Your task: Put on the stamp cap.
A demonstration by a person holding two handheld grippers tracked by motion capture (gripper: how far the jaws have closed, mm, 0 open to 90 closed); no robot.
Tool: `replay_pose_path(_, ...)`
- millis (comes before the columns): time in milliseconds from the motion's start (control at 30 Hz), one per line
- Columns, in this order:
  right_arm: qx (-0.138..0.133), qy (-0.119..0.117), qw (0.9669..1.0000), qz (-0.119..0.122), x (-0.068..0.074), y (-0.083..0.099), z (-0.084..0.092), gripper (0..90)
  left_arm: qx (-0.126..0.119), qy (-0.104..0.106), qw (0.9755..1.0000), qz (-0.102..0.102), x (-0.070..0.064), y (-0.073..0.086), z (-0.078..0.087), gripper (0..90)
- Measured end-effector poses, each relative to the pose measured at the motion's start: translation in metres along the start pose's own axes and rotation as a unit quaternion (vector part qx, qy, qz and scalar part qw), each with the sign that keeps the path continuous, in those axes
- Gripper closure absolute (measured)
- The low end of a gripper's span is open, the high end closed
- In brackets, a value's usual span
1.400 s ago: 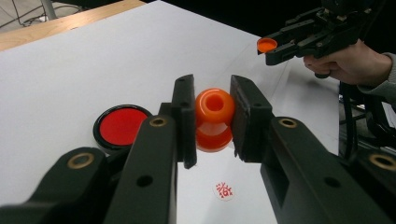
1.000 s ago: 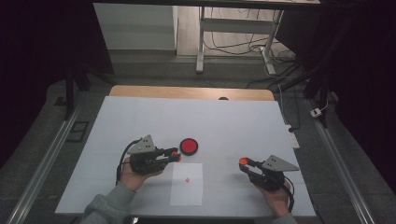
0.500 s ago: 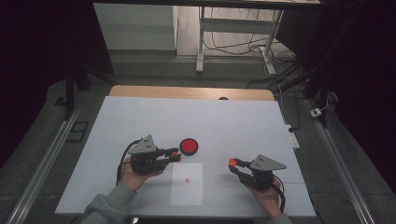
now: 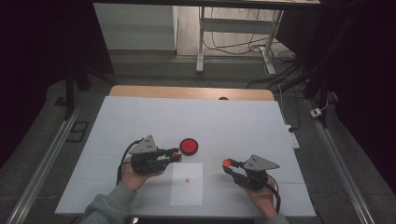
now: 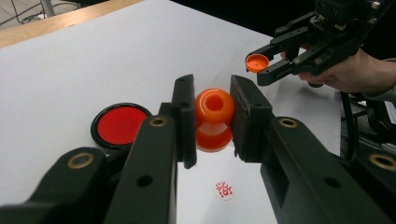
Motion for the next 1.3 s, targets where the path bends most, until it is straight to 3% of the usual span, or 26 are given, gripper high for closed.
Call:
replay_pose_path(933, 0.007, -0.029, 0.9995, 0.014, 0.025, -0.004, -0.025, 64.7, 0.001, 0.007, 1.0, 0.0, -0.002, -0.001, -0.006, 73.0)
replay_pose_path(1300, 0.014, -0.048, 0.9986, 0.021, 0.041, -0.005, -0.04, 64.7, 0.001, 0.007, 1.0, 0.002, -0.002, -0.001, -0.007, 73.0)
Point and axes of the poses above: each handheld gripper's, and its own axes: z roughly backward along the jaws, y roughly out of its underside, x roughly to its left, the point moved 7 cm from there along -z, roughly forward along the jaws, and after that the axes turned 13 degrees about -z, right-handed, at the moved point
